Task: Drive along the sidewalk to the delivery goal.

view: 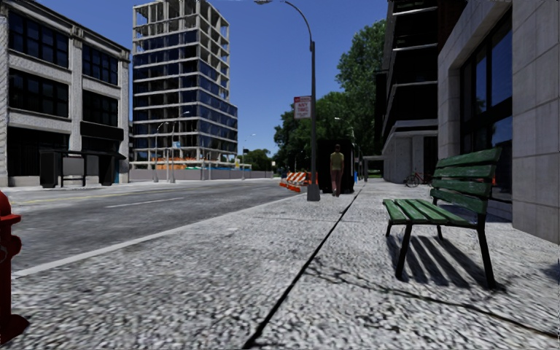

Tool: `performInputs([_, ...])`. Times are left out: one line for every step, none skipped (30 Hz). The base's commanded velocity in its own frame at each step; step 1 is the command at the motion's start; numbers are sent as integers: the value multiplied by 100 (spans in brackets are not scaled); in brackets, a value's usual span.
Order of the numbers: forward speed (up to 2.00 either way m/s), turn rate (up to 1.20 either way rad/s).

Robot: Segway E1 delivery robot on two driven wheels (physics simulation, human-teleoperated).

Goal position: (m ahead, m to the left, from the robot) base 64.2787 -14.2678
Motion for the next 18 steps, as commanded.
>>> performInputs([200, 32])
performInputs([200, 15])
performInputs([200, 0])
performInputs([200, 0])
performInputs([200, 0])
performInputs([200, 0])
performInputs([200, 0])
performInputs([200, 0])
performInputs([200, 0])
performInputs([200, 0])
performInputs([200, 0])
performInputs([200, 0])
performInputs([200, 0])
performInputs([200, 0])
performInputs([200, 0])
performInputs([200, 0])
performInputs([200, 0])
performInputs([200, 0])
